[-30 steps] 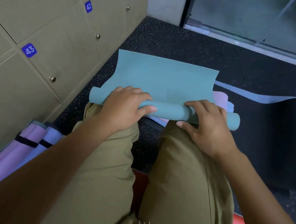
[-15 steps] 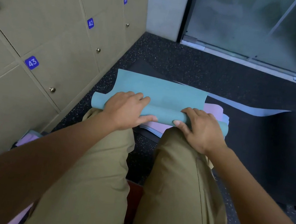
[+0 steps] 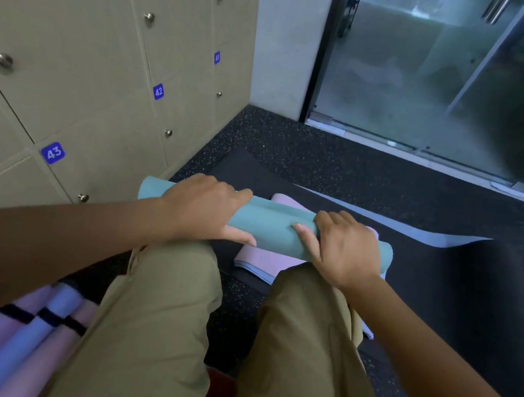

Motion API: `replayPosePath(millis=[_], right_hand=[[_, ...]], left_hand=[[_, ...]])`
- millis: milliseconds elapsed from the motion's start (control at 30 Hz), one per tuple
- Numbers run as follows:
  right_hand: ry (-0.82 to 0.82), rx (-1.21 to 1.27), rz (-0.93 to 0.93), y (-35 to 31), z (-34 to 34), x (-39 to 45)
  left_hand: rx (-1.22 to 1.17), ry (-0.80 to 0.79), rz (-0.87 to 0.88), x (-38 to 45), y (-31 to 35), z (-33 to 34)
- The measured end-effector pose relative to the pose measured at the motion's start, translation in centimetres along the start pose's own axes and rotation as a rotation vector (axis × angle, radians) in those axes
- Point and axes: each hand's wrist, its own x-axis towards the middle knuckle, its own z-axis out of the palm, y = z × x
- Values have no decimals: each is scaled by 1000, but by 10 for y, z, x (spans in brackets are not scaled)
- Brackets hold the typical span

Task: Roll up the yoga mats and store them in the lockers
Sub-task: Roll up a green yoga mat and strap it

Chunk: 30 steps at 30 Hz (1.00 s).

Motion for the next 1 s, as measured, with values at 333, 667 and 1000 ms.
replayPosePath(millis=[333,667,1000], right_hand=[[96,38,-270,-19,-60,-52],[38,81,-333,-51,-101,-139],[-63,141,-335,-70,-133,-176]], left_hand=[[-230,-189,-47,-77,37,-62],[-449,-54,90,-156,79,-70],[-734,-326,56,-191,98,-77]])
